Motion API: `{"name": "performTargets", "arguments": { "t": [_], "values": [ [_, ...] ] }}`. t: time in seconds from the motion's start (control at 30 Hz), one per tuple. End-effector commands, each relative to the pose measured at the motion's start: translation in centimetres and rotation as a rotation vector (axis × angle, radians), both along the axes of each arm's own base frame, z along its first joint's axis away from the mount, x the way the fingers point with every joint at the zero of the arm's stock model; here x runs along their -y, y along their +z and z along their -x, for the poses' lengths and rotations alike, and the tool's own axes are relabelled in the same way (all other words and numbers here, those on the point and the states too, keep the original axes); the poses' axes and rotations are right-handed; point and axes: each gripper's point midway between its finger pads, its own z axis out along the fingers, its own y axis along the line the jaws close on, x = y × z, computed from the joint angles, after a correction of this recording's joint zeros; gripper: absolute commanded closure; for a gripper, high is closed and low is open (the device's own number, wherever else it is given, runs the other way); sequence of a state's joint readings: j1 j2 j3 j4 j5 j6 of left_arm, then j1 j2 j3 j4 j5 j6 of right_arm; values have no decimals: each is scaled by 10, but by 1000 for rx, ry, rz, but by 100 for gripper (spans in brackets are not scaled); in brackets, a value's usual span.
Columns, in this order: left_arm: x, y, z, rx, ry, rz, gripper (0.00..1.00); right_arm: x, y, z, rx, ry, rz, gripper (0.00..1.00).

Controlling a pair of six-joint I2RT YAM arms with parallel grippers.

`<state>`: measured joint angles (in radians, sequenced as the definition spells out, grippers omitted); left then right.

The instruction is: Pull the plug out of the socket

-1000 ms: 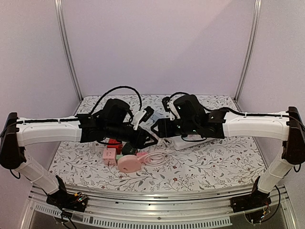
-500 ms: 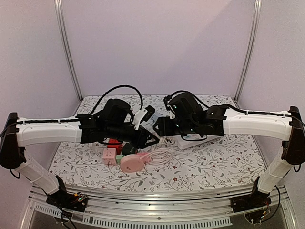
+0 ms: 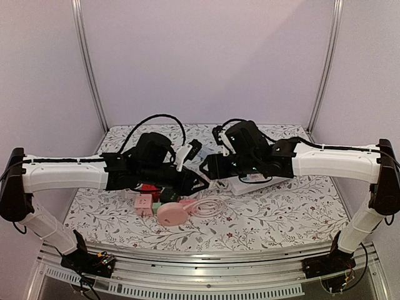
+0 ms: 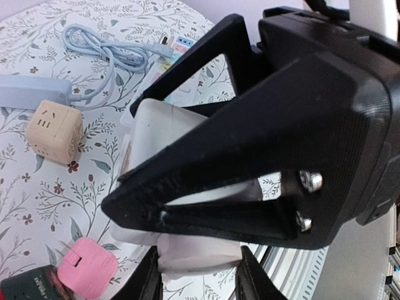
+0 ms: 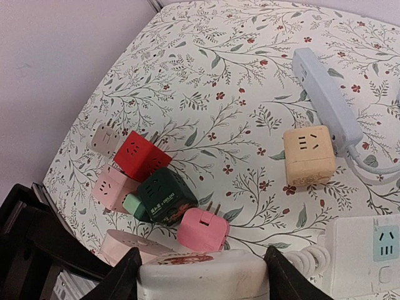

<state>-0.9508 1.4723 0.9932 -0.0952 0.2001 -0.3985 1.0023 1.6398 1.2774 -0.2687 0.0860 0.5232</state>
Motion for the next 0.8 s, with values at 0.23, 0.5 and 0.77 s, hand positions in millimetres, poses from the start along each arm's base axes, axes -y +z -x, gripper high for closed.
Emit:
{"name": "performTargets", "arguments": {
  "t": [0.23, 0.5, 0.77],
  "values": [
    [-22, 0, -33, -10, 139, 18, 100, -16, 45, 39, 87, 206, -149, 74],
    [-24, 11, -31, 15, 142, 87, 100, 13, 29, 5, 122, -34, -32, 76],
    [-2, 8, 3, 32, -32, 68, 100, 55, 21, -20, 101, -312, 4, 75]
  ]
}}
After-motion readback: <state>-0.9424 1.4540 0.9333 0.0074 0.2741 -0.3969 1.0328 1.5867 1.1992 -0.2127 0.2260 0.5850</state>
